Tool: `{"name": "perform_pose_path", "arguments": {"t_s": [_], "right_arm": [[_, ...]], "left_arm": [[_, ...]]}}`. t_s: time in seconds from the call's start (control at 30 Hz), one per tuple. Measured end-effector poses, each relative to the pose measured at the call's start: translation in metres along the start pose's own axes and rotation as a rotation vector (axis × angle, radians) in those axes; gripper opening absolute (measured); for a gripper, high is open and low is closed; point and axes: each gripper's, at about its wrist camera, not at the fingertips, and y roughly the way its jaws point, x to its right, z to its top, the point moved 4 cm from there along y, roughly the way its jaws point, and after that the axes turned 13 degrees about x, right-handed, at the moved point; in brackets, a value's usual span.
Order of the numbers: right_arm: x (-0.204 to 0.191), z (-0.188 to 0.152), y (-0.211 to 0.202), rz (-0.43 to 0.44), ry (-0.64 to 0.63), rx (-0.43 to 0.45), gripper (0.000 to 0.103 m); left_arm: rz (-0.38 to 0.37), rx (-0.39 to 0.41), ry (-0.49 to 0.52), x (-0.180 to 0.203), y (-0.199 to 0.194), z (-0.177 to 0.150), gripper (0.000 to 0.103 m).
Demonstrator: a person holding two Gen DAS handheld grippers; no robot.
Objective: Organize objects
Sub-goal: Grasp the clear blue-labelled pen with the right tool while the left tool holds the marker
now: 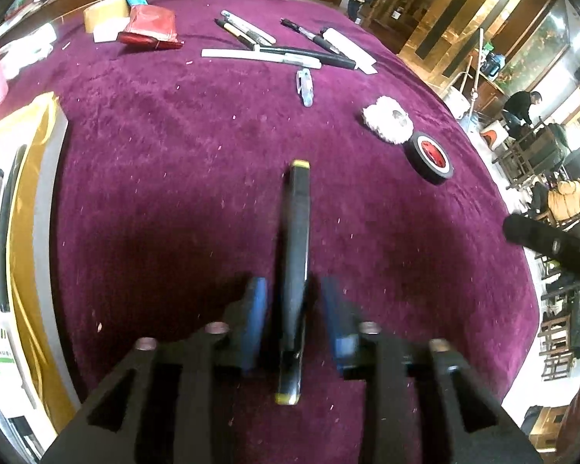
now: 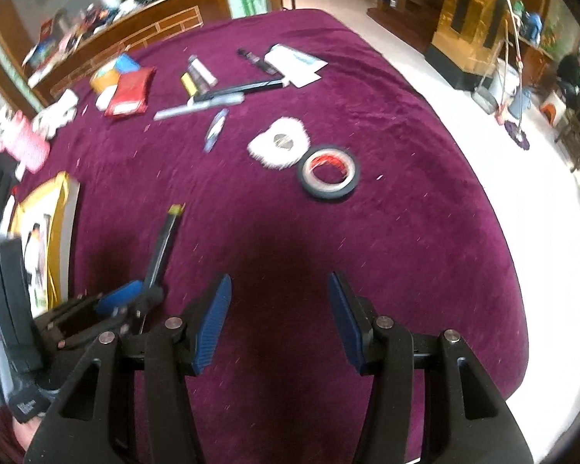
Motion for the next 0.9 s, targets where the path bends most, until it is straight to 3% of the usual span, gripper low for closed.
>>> {"name": "perform_pose_path", "arguments": {"t_s": [0.17, 0.23, 0.47, 0.67, 0.9], "right_arm": [[0.028, 0.039, 0.017, 0.052, 0.053, 0.008, 0.051], [0.029, 0.057, 0.025, 0.088, 0.035, 0.007, 0.051], [0.009, 0.107, 0.08, 0.2, -0.029, -0.059, 0.051], [-0.04, 0.112, 0.132, 0.305, -0.067, -0.167, 0.051], [-0.084, 0.102, 0.188, 0.245, -0.149, -0.216, 0.05]], "left_arm": [[0.094, 0.034, 0.089, 0.016, 0.012, 0.005, 0.04], [0.112, 0.046, 0.103, 0.019, 0.012, 0.004, 0.011], [0.131, 0.082, 0.005, 0.015, -0.007, 0.003, 0.011], [0.153, 0.128, -0.091, 0.013, -0.038, 0.0, 0.011], [0.184, 0.157, -0.184, 0.003, -0.069, -0.013, 0.011]]}}
